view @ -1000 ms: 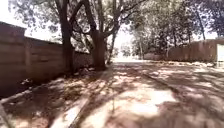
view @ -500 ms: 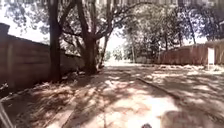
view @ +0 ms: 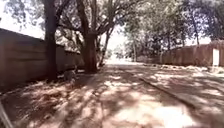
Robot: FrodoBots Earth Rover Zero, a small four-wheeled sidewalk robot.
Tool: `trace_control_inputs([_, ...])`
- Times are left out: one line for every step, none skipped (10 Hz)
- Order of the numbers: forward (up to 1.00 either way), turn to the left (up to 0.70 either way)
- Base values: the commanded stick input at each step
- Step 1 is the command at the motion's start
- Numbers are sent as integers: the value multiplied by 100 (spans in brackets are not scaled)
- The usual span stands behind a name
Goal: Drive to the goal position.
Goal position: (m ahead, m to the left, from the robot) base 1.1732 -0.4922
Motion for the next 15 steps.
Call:
trace_control_inputs([70, 0])
trace_control_inputs([70, 0])
trace_control_inputs([70, 0])
trace_control_inputs([70, 0])
trace_control_inputs([70, 0])
trace_control_inputs([70, 0])
trace_control_inputs([70, 0])
trace_control_inputs([70, 0])
trace_control_inputs([70, 0])
trace_control_inputs([70, 0])
trace_control_inputs([70, 0])
trace_control_inputs([70, 0])
trace_control_inputs([70, 0])
trace_control_inputs([70, 0])
trace_control_inputs([70, 0])
